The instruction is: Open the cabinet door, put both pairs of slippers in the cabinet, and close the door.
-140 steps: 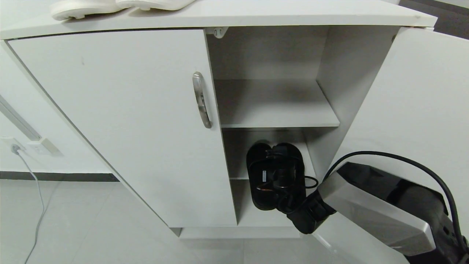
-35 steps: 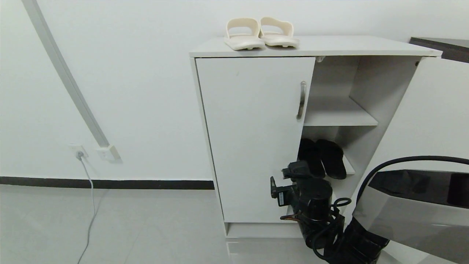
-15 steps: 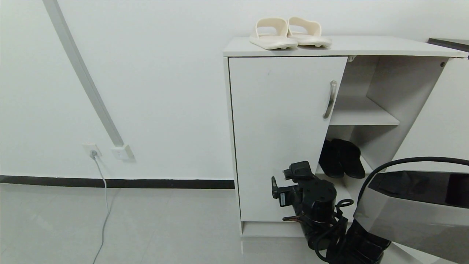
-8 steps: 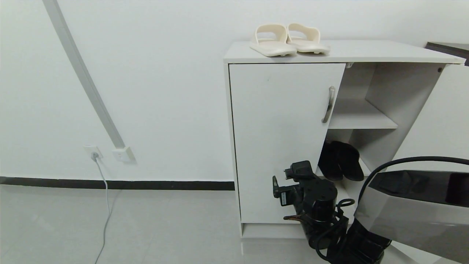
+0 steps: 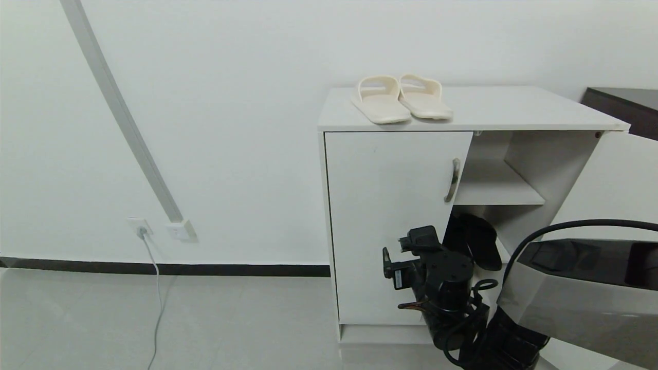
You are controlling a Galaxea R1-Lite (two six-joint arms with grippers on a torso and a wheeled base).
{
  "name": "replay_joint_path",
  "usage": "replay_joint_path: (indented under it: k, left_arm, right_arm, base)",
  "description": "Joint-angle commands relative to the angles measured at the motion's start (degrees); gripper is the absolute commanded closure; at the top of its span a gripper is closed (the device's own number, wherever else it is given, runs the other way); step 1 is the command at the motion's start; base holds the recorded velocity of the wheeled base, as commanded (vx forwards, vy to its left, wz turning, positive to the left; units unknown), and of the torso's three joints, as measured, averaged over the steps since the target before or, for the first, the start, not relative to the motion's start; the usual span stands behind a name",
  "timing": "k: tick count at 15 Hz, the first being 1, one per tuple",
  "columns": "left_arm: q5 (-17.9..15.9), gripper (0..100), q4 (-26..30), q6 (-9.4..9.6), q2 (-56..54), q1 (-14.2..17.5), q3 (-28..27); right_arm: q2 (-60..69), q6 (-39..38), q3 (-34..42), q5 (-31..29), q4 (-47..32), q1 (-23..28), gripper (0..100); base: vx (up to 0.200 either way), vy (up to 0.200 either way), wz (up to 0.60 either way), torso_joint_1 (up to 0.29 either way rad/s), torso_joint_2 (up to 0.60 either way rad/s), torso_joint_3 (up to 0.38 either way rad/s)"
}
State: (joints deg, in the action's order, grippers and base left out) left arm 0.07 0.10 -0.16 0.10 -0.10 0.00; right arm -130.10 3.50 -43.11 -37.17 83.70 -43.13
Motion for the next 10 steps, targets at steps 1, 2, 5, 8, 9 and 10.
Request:
replay_joint_path:
  k: [1,2,5,8,9,10]
  left_arm:
    - [0.01,100,-0.01,-0.02,0.08,0.01,0.0]
    - [0.01,100,-0.01,-0.02,0.08,0.01,0.0]
    - [0.01,100,-0.01,-0.11,0.08,0.01,0.0]
    - [0.01,100,-0.01,-0.11,0.08,0.01,0.0]
    - [0.01,100,-0.01,-0.02,0.08,0.01,0.0]
    - [0.01,100,-0.01,-0.11,0.08,0.01,0.0]
  right_arm:
    - [0.11,0.02,0.04,-0.01,0.06,-0.02,0]
    - [0.11,0.1,0.04,-0.01,-0.03,-0.02,0]
    - [0.11,0.1,0.13,-0.01,0.06,-0.02,0]
    - [0.2,0.1,0.3,-0.1,0.06,-0.02,0]
    - [0.2,0.1,0.39,-0.1,0.06,-0.02,0]
    - [0.2,0.1,0.39,-0.1,0.06,-0.2,0]
  base:
    - [0.0,0.0,0.0,0.139,-0.47,-0.325]
    - [0.0,0.0,0.0,0.163,-0.46,-0.33]
    - [0.0,0.0,0.0,0.158,-0.48,-0.325]
    - [0.0,0.0,0.0,0.181,-0.5,-0.315]
    - [0.0,0.0,0.0,0.198,-0.51,-0.32]
    - [0.0,0.0,0.0,0.203,-0.51,-0.305]
